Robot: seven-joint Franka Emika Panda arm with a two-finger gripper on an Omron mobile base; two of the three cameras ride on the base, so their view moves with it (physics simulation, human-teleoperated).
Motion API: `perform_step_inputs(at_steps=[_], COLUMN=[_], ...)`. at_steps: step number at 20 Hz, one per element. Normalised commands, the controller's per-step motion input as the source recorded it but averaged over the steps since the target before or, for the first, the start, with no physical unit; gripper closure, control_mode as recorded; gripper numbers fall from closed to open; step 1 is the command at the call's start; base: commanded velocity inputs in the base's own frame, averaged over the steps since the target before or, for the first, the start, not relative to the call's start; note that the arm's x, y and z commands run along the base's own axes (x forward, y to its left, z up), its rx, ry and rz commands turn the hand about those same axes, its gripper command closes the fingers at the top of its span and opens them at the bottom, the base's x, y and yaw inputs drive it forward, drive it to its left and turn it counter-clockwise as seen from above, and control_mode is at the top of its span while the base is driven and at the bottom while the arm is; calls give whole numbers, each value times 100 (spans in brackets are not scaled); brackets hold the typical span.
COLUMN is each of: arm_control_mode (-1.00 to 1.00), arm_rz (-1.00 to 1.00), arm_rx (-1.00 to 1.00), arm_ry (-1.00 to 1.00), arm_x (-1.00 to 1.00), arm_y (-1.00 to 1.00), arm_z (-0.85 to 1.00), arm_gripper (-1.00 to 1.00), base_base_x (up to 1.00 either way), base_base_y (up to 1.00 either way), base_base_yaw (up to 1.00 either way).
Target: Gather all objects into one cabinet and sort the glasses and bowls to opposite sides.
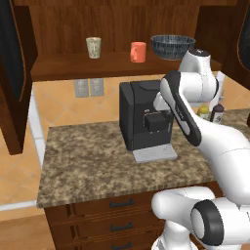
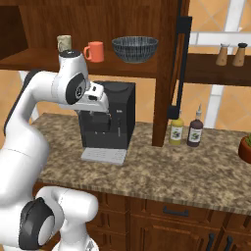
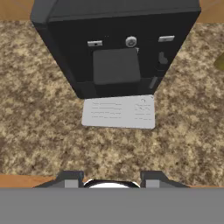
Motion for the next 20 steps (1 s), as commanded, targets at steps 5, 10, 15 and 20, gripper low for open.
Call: perform_step_inputs(at_steps=[5,10,15,20], arm_control_mode=[-100,-100,-100,100], arm_rz=[0,0,0,0], arm_rx=[-10,-13,-1,0], arm_ry=[-22,-57,-29,0], arm_x=[-18,-48,-35,-1], arm_y=[9,7,0,0], arm_z=[0,1,2,0], arm_gripper=[-100,-100,-100,-100], base_base_x=[0,0,0,-4], base_base_y=[0,0,0,0], base_base_yaw=[0,0,0,0])
